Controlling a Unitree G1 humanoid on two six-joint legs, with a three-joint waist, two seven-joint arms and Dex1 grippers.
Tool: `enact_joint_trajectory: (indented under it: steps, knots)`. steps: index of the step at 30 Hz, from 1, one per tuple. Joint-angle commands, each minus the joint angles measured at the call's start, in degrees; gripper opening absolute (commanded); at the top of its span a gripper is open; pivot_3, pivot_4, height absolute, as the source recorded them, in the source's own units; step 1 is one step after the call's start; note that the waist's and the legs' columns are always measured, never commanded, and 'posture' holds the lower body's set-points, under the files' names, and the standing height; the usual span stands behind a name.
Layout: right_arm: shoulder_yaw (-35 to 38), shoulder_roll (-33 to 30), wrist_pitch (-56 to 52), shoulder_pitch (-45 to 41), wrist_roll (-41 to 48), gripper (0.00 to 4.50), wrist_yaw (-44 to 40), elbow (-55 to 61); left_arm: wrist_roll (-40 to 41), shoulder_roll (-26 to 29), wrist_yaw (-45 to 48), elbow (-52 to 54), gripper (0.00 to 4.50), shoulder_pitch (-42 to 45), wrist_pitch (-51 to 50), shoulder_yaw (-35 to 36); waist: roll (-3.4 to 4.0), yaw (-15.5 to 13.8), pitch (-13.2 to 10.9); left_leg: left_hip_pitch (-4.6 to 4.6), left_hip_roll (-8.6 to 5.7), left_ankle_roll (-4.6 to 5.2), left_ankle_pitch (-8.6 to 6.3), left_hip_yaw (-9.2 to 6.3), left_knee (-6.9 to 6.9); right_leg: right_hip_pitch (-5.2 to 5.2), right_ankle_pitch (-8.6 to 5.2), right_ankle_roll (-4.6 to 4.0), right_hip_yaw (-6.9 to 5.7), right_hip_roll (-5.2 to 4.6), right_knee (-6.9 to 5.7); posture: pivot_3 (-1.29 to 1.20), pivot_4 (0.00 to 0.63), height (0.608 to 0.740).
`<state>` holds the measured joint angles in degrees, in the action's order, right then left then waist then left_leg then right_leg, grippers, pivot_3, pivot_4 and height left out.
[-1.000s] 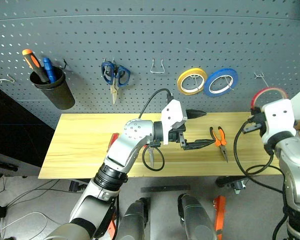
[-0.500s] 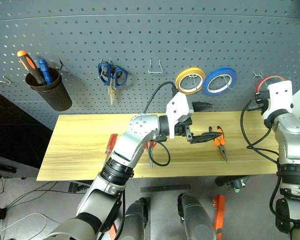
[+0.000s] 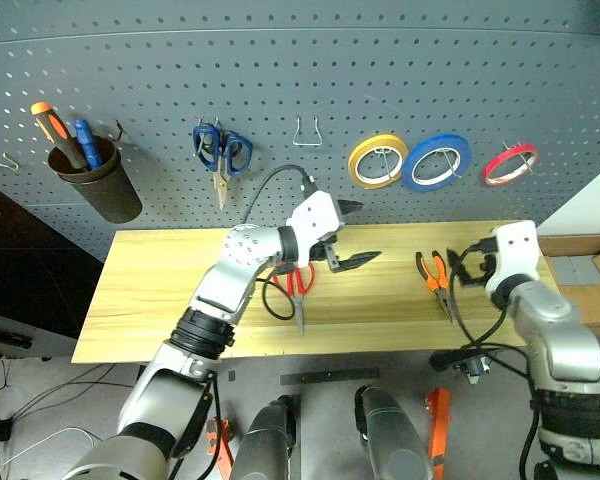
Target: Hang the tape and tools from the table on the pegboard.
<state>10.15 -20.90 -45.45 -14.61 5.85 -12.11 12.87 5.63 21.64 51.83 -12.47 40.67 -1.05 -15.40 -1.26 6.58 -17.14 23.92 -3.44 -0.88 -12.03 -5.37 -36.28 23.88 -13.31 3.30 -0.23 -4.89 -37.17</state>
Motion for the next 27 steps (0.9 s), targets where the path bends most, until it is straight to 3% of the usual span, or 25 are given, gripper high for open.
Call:
enact_joint_trajectory:
  steps: [1,5,16,26,27]
  knots:
    - [1.0,3.9,-8.9,-1.8,1.2,4.43,3.9,0.6,-0.9,1.6,1.1,-0.7,4.50,-0.7,3.6,1.1,0.00,-0.2,0.0,0.00,-0.02,0.00,0.01,0.00,-0.01,0.01,0.02,-0.04,0.02,0.00,-0.01,-0.22,0.280,0.740]
    - [0.4,6.6,-11.3,-6.2,0.4,4.43,5.7,-8.6,-1.0,2.3,1.4,-1.1,4.50,-1.1,4.3,1.4,0.01,-0.2,0.0,0.06,-0.03,0.02,0.02,0.08,-0.09,0.08,0.11,-0.10,0.09,-0.01,-0.01,-0.21,0.274,0.740]
    - [0.1,3.7,0.7,-21.8,-1.3,4.43,5.9,-41.7,-1.4,2.3,0.4,0.5,4.50,-2.6,3.3,1.6,0.00,-0.1,0.0,0.11,-0.04,0.03,0.01,0.57,-0.03,0.28,0.19,-0.08,0.32,0.00,-0.15,-0.17,0.265,0.740]
    - [-0.1,2.0,1.5,-27.7,-0.3,4.43,2.7,-55.7,-1.1,2.5,-0.7,1.2,4.50,-3.2,2.4,2.5,-0.14,-0.1,0.1,-0.02,-0.04,0.04,0.01,0.76,-0.19,0.29,0.25,-0.02,0.64,0.05,-0.48,-0.16,0.252,0.740]
    - [-0.4,1.9,2.5,-28.1,-0.6,4.26,2.6,-57.2,-1.1,2.5,-0.8,1.2,4.50,-3.4,2.3,2.7,-0.16,-0.1,0.1,-0.02,-0.03,0.04,0.01,0.76,-0.27,0.29,0.25,-0.02,0.64,0.07,-0.52,-0.16,0.251,0.740]
